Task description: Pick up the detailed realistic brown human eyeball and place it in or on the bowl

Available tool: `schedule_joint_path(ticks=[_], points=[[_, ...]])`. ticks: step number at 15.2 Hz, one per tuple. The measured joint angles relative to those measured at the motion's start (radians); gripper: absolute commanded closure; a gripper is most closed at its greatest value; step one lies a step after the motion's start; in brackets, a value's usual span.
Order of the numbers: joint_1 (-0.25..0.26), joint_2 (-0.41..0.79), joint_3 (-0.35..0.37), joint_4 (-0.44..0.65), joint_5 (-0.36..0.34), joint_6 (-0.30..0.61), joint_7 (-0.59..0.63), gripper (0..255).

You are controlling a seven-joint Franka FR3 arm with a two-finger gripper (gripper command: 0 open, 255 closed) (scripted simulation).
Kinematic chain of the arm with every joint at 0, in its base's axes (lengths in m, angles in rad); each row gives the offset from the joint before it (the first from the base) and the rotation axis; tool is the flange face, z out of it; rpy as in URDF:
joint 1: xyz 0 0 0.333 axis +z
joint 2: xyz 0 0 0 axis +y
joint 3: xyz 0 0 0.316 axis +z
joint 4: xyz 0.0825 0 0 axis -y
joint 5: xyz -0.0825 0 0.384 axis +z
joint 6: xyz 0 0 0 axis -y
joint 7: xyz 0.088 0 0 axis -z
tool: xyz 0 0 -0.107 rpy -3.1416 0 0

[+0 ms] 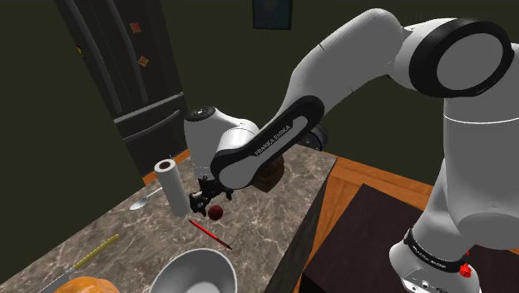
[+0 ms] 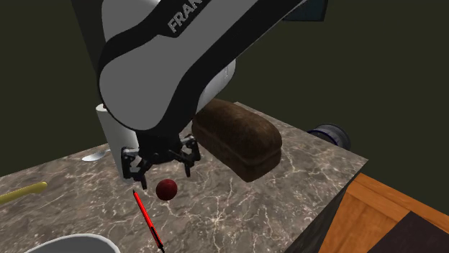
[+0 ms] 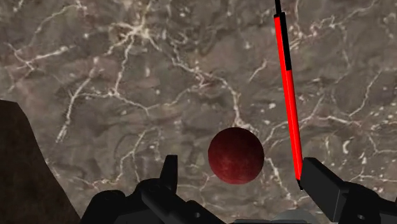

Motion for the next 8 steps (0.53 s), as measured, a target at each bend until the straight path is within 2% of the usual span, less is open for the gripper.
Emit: schedule_joint_path(ticks=[8], points=[[0.014, 0.067, -0.018, 0.005, -0.033, 0.059, 0.022, 0]])
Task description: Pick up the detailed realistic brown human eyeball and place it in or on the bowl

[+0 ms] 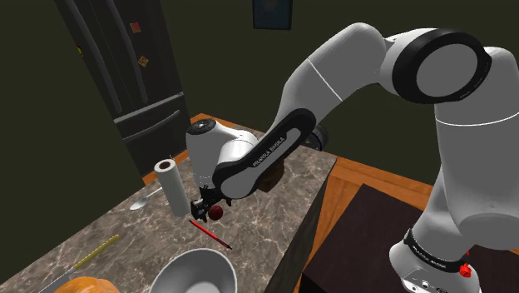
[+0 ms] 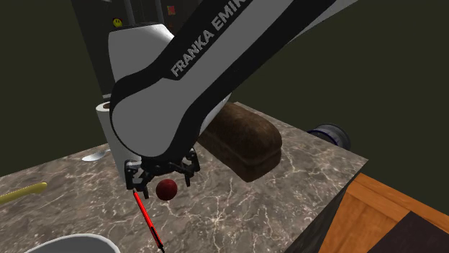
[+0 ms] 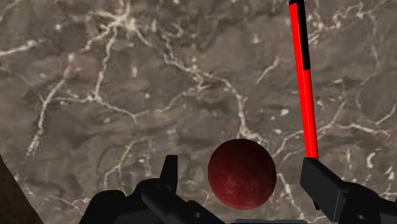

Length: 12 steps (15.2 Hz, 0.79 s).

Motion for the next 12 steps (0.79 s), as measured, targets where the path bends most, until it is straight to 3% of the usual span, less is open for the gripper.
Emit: schedule_joint_path(ticks=[4, 5, 12], points=[[0.000, 0.001, 0.000, 0.001, -0.001, 0.001, 0.000, 0], [0.000, 0.001, 0.000, 0.001, -0.001, 0.001, 0.000, 255], [0.000, 0.001, 0.000, 0.001, -0.001, 0.001, 0.000, 255]])
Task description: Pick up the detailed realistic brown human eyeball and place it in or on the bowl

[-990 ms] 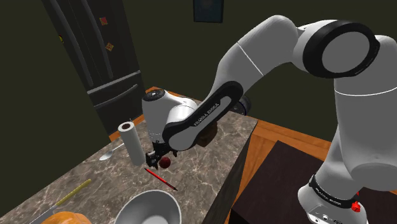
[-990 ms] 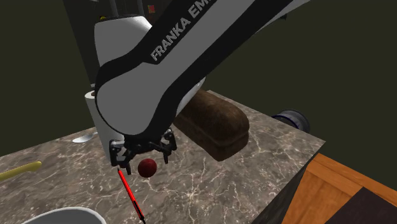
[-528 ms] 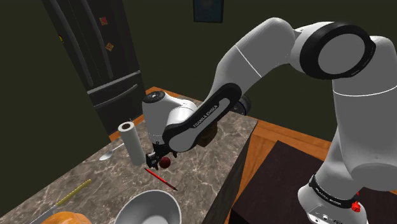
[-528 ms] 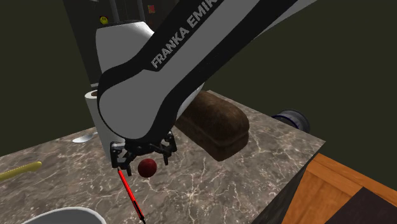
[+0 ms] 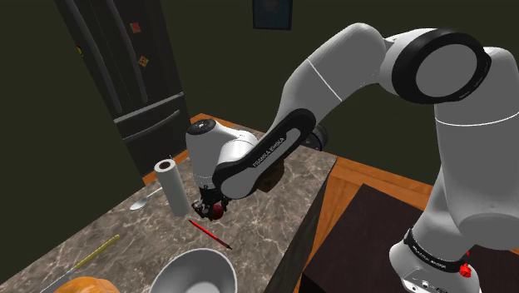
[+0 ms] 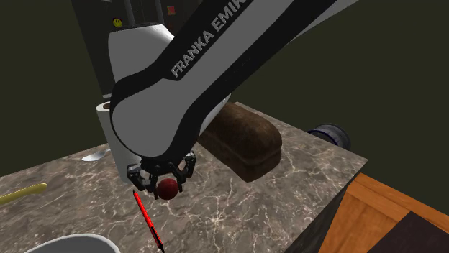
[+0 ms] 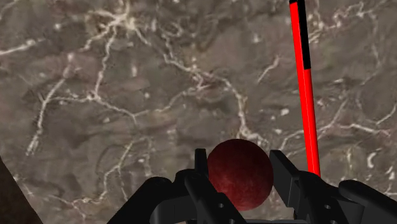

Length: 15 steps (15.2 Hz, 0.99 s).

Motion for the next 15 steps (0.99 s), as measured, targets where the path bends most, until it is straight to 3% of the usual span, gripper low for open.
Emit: schedule_joint_path(ticks=[15], points=[[-0.020, -0.089, 0.026, 0.032, 0.050, -0.114, -0.038, 255]])
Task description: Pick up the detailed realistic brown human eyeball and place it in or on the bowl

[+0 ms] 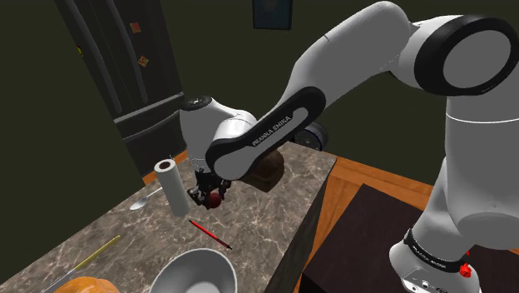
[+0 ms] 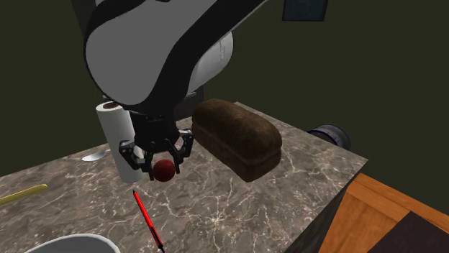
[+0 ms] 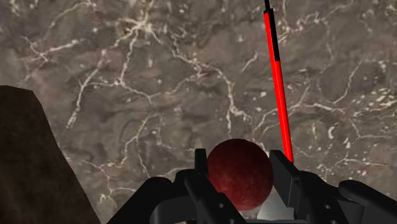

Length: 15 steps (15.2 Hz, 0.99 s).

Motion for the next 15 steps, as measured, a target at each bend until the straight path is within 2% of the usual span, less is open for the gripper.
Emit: schedule_joint_path(ticks=[15], points=[[-0.013, -0.097, 0.021, 0.075, 0.053, -0.164, -0.037, 255]])
